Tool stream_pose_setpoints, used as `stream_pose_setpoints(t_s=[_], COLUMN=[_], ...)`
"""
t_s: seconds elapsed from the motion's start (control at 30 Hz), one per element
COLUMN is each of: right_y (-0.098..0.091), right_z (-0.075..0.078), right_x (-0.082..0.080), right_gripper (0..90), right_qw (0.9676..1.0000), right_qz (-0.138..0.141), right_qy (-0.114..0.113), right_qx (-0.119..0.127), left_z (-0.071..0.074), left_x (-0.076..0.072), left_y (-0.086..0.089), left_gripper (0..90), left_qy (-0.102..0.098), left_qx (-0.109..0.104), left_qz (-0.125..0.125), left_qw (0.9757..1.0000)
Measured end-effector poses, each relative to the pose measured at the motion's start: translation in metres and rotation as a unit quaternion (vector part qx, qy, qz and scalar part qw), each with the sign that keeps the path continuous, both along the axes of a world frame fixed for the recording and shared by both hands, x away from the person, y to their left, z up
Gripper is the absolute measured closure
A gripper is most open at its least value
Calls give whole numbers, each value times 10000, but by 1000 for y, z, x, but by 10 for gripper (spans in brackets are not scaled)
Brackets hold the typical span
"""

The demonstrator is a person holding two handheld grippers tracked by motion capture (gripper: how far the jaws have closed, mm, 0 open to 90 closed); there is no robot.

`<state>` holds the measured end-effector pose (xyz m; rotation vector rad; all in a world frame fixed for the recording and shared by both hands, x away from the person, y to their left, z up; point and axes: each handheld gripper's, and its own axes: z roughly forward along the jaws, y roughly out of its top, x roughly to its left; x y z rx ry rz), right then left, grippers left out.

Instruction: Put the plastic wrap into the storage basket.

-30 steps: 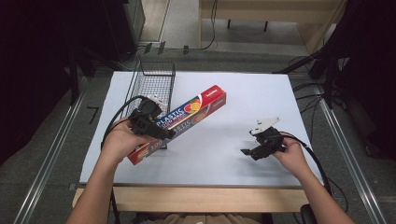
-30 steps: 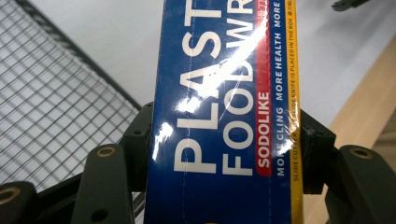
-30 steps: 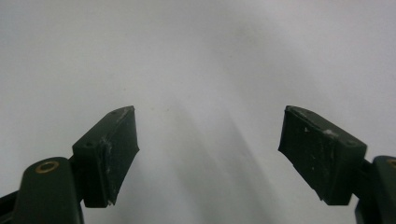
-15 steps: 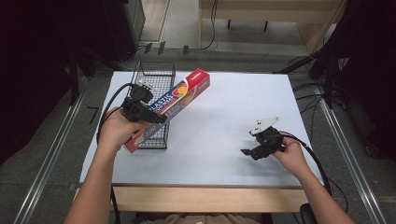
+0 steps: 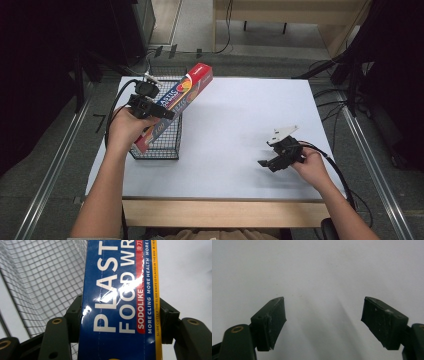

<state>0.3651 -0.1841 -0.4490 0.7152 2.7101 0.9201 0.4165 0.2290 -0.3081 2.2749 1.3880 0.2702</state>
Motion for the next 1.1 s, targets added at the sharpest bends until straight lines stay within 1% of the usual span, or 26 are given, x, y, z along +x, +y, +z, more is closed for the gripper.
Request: stream_pose_setpoints(t_s=[0.07,0.1,0.23,0.3,0.4,0.47,0.5,0.6,0.67,0.7,0.77,0.8,0.83,0.87,0.9,1.0,1.1], right_y=[0,0,0,0,1,1,1,1,1,0,1,1,1,1,1,0,0], right_z=[0,0,0,-1,-2,-2,-2,-2,-2,-2,-3,-3,-3,-3,-3,-4,-4], right_x=[0,0,0,0,0,0,0,0,0,0,0,0,0,-1,-1,0,0], right_gripper=[203,203,203,203,203,203,203,203,203,203,203,203,203,203,203,203,203], right_qw=[10000,10000,10000,10000,10000,10000,10000,10000,10000,10000,10000,10000,9999,9999,9999,9999,9999], right_qz=[16,8,-2,10,11,31,34,24,8,19,41,31,42,46,50,23,21], right_qy=[-3,-5,-12,-2,2,-12,-22,-14,6,6,1,13,10,0,-1,12,6], right_qx=[3,-3,-10,-23,-47,-51,-54,-54,-56,-71,-87,-85,-97,-108,-111,-129,-123], left_z=[-1,-2,-4,-5,-7,-9,-10,-13,-14,-15,-17,-18,-19,-19,-20,-24,-28], left_x=[4,6,13,17,24,30,32,34,35,36,39,40,41,42,44,47,49], left_y=[2,3,6,8,12,13,14,15,17,18,19,19,19,19,18,18,17], left_gripper=[396,396,395,395,395,395,395,395,394,394,394,394,394,394,394,393,393], left_qy=[6,13,-24,-37,-27,-3,-6,-100,-95,-52,-76,-72,-61,-70,-88,-89,-65], left_qx=[-12,-37,0,-41,-23,48,47,118,76,50,161,184,158,193,223,164,186], left_qz=[63,152,353,484,668,806,868,1062,1206,1252,1321,1356,1417,1432,1488,1647,1731], left_qw=[10000,9999,9994,9988,9978,9967,9962,9942,9926,9921,9911,9906,9898,9895,9886,9862,9847])
